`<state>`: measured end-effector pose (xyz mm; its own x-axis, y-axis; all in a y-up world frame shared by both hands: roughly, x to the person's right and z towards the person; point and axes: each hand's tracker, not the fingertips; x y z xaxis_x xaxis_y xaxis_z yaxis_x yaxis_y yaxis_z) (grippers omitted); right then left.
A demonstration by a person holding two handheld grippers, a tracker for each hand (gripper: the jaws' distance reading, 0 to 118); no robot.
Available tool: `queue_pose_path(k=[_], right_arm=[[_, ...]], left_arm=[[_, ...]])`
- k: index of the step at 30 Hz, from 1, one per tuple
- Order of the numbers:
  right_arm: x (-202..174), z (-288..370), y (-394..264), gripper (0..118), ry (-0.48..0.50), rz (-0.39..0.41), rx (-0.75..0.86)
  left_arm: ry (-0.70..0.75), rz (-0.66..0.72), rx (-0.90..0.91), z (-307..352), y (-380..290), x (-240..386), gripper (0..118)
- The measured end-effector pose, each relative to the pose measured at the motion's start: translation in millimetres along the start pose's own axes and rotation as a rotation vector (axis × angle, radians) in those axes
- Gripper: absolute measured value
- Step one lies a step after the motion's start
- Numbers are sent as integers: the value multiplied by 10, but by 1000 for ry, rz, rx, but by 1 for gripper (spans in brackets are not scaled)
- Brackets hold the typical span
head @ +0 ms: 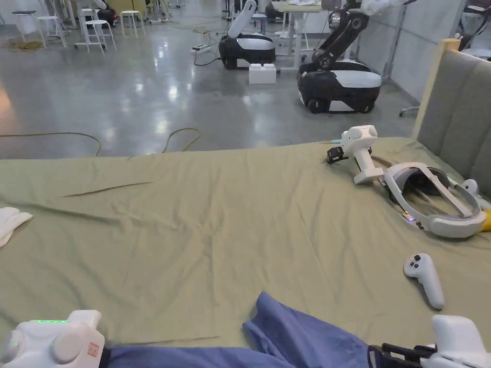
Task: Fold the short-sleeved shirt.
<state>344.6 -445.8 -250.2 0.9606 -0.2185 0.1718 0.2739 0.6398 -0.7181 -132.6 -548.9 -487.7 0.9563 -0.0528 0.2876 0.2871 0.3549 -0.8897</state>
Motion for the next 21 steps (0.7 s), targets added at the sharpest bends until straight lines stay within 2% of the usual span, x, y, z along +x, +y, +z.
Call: queue_pose_path(k=[2,4,6,8,10,11,12,13,14,15,17,19,21], right_arm=[[193,-470,151,77,-27,-23,-98],[272,-836,208,77,-75,-6,-177],[318,-1168,172,75,-149,43,-266],[286,-1358,86,68,-168,113,-307],[194,-1411,11,67,-223,177,-283],[137,-1372,17,66,-236,177,-274],[103,-1354,26,59,-225,184,-278],[75,-1339,26,43,-209,199,-273],[54,-1326,35,17,-203,206,-266],[45,-1315,42,4,-213,202,-266],[80,-1229,51,4,-188,166,-264],[99,-975,56,4,-156,108,-199],[115,-533,79,4,-96,95,-79]], left_arm=[[12,-20,-9,17,64,-30,5],[3,-27,-26,-3,93,-53,5],[-11,-19,-37,-15,89,-57,4],[-16,-15,-33,-28,86,-78,4],[-38,-13,-34,-32,48,-95,4],[-42,-9,-24,-26,26,-103,4],[-43,1,-12,-31,4,-102,4],[-44,3,-4,-28,-10,-100,4],[-52,9,-7,-16,-30,-89,4],[-48,16,2,14,-41,-86,4],[-60,38,18,117,-68,-115,4],[-158,84,124,395,-188,-202,4],[-235,95,266,863,-373,-330,4]])
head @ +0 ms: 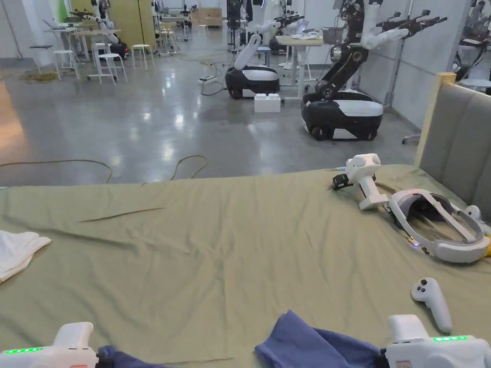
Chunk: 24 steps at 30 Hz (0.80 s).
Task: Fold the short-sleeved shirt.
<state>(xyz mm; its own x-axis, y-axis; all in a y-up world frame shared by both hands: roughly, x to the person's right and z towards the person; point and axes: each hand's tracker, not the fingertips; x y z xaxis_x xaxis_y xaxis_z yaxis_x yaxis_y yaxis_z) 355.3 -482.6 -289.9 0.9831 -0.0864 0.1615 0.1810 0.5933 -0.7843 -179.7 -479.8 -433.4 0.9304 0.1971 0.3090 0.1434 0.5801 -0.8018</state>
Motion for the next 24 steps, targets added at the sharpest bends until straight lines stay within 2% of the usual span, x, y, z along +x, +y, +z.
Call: queue_pose_path(k=[2,5,7,13,15,17,19,24], right_arm=[[53,427,3,4,21,-26,96],[144,1125,83,4,125,-114,280],[137,1513,175,4,103,-142,390],[-34,2578,748,4,148,-118,642],[-181,2908,939,4,127,-81,755],[-264,3101,1236,4,123,-52,758],[-366,3289,1477,4,111,-26,793],[-669,3580,2034,4,34,22,850]], left_arm=[[-62,25,115,565,-51,-34,4],[-129,66,282,1453,-115,-87,4],[-121,48,377,2005,-105,-50,4],[-196,81,619,3316,213,7,4],[-135,34,690,3610,390,59,4],[-57,-44,742,3830,540,162,4],[-40,-81,791,3968,686,209,4],[23,-41,868,4167,1056,250,4]])
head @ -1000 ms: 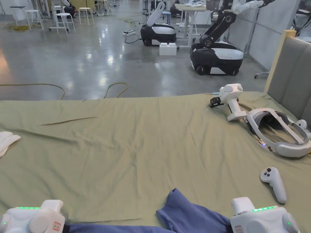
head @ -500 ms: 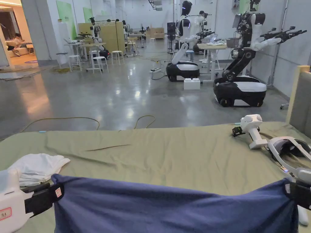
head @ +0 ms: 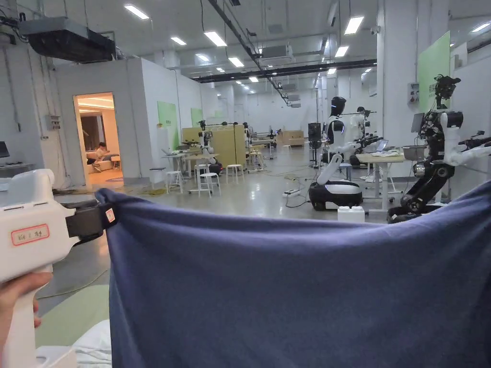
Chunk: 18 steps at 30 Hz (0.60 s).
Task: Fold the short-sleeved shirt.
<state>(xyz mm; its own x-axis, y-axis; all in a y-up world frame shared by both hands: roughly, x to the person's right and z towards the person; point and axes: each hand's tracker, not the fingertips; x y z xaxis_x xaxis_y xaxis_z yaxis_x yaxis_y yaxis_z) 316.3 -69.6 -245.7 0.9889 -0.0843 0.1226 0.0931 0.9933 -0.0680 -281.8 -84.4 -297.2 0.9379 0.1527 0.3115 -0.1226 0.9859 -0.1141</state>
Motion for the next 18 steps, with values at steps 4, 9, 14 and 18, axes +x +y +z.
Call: queue_pose_path(k=[4,9,14,18], right_arm=[[-146,-281,203,4,-33,83,-4],[-252,-739,303,4,-80,154,3],[-332,-1059,449,4,-129,211,30],[-380,-1295,603,4,-143,215,37]], left_arm=[[33,31,-21,-322,113,-120,4],[66,22,-66,-772,109,-162,4],[76,61,-59,-1184,174,-296,4],[88,78,-48,-1536,278,-466,4]])
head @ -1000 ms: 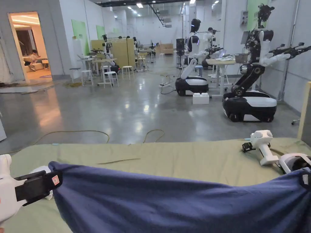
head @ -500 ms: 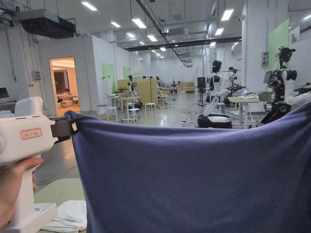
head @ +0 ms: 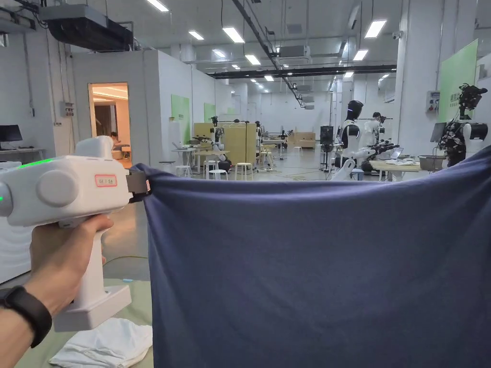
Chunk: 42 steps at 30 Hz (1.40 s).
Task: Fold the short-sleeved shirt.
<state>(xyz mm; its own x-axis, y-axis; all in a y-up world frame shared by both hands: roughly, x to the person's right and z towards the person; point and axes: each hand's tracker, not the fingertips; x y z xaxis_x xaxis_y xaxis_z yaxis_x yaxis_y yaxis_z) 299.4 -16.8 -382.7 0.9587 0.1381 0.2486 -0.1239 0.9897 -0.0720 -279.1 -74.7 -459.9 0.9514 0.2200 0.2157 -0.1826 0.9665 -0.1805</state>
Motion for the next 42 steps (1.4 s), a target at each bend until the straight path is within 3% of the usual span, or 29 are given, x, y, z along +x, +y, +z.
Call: queue_pose_path(k=[12,17,20,23,27,30,32,42], right_arm=[[-129,-480,66,4,-26,-64,-16],[-213,-685,-593,4,2,-24,-138],[-254,-727,-1195,4,43,-80,-231],[-277,-656,-1853,4,58,-77,-343],[-179,-117,-2527,4,156,-120,-403],[-70,480,-2970,4,176,-114,-419],[19,883,-3265,4,213,-176,-458],[183,2820,-4396,4,172,-278,-613]], left_arm=[[32,-5,1,-352,-2,121,4],[75,-108,-162,-619,-715,46,4],[112,-33,-242,-694,-1301,-39,4],[76,58,-313,-614,-1897,-110,4],[24,29,-354,-185,-2478,-187,4],[12,34,-362,326,-2920,-326,4],[19,63,-411,664,-3223,-408,4],[-9,182,-551,2318,-4236,-550,4]])
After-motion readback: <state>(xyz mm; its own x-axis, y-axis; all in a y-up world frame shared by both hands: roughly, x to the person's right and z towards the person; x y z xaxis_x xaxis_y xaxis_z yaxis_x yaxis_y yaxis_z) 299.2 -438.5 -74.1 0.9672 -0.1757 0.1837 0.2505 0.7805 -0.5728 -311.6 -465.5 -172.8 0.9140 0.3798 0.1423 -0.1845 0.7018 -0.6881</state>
